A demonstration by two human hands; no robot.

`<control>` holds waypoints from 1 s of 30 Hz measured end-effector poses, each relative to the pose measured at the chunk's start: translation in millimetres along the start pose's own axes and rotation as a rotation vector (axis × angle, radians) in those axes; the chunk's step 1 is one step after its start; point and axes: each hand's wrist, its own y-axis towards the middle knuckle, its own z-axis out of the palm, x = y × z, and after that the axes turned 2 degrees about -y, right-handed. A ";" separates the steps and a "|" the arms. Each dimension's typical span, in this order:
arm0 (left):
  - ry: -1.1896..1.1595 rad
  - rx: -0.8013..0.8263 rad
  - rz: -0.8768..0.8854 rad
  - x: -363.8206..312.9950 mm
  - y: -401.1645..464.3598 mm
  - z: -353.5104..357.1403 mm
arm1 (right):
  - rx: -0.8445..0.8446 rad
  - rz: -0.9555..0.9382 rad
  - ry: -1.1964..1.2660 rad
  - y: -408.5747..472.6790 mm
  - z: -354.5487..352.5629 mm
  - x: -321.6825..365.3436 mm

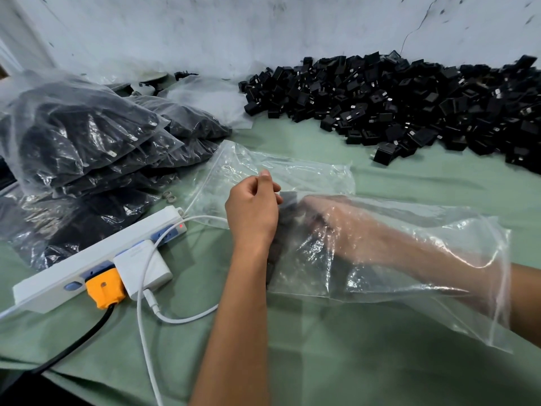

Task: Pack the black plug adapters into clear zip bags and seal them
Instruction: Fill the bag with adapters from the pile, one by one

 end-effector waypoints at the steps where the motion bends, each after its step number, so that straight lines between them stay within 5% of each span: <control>1: 0.006 0.000 0.001 -0.2 -0.2 0.2 | 0.056 0.039 0.012 0.4 -3.9 3.7; 6: 0.061 -0.001 0.037 -2.7 -2.3 1.7 | 0.126 0.139 -0.011 2.3 -3.4 13.5; 12: 0.080 -0.026 0.073 -5.5 -4.9 0.6 | -0.257 -0.081 -0.110 7.8 14.5 -7.9; 17: 0.073 -0.051 0.064 -6.6 -5.2 -1.6 | -0.082 0.015 -0.083 18.0 14.6 -9.9; 30: 0.105 -0.092 0.109 -6.9 -5.1 -1.1 | -0.061 -0.060 0.000 16.0 13.4 -7.8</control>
